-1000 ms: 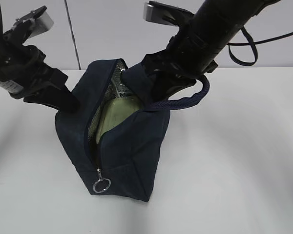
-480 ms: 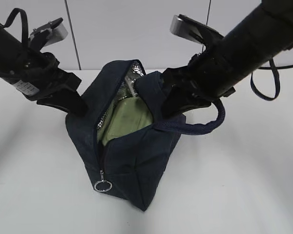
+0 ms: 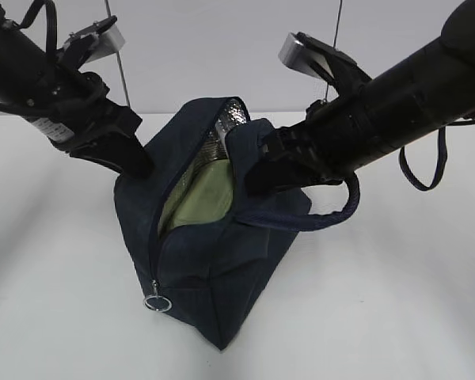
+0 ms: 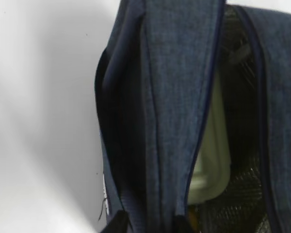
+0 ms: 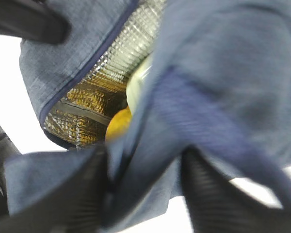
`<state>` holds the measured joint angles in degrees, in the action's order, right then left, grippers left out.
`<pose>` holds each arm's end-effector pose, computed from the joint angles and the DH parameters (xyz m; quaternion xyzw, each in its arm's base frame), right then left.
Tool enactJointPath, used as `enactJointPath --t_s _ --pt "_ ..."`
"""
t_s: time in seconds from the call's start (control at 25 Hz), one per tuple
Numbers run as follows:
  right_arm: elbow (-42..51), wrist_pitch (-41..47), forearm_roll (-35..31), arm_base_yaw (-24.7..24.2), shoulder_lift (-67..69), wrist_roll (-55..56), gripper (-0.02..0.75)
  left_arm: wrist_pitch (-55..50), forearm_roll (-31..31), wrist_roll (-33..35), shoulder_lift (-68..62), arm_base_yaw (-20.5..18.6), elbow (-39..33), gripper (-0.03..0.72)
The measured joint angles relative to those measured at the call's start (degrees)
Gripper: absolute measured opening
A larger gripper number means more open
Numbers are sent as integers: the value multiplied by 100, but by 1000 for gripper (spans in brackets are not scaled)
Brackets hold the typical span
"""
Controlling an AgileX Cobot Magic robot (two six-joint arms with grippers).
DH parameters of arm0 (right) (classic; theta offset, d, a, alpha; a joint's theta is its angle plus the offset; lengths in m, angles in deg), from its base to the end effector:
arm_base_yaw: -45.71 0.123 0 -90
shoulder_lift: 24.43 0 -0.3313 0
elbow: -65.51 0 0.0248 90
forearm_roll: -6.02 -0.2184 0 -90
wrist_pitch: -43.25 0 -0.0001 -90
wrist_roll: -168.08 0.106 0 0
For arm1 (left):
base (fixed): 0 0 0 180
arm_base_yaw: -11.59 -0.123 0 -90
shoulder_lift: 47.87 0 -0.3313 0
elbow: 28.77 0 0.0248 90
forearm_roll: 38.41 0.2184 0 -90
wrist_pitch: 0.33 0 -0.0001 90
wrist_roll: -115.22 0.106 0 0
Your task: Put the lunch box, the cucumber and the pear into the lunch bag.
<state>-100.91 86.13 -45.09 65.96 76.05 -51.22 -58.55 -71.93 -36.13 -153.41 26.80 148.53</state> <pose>0.2828 0.1642 0.3093 -0.2211 0.8919 0.3161 0.2359 0.3086 -0.1355 0.3085 0.2420 0.9276 -0.2463 0.1427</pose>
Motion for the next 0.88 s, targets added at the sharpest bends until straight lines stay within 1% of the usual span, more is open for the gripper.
enactJointPath --t_s 0.04,0.08,0.12,0.16,0.24,0.36,0.6,0.76,0.88 --pt "-9 -13 0 0 -23 -45 428 -40 13 0 0 0 0 154" --pt "-9 -23 -8 0 -62 -62 493 -70 41 0 14 0 0 208" --pt "-9 -38 -8 0 -116 -90 529 -108 53 0 39 0 0 252" --pt "-9 -63 -8 0 -184 -127 545 -131 63 0 74 0 0 298" --pt "-9 -89 -8 0 -307 -181 552 -134 79 0 184 0 0 345" --pt "-9 -180 -8 0 -546 -282 552 -134 103 24 409 0 0 366" --pt "-13 -345 -23 0 -937 -454 551 112 105 40 906 0 -118 363" --pt "-13 -330 -231 0 -948 -565 551 320 99 42 1131 0 -486 349" --pt "-13 -175 -331 0 -983 -682 551 650 119 93 1326 4 -1012 348"
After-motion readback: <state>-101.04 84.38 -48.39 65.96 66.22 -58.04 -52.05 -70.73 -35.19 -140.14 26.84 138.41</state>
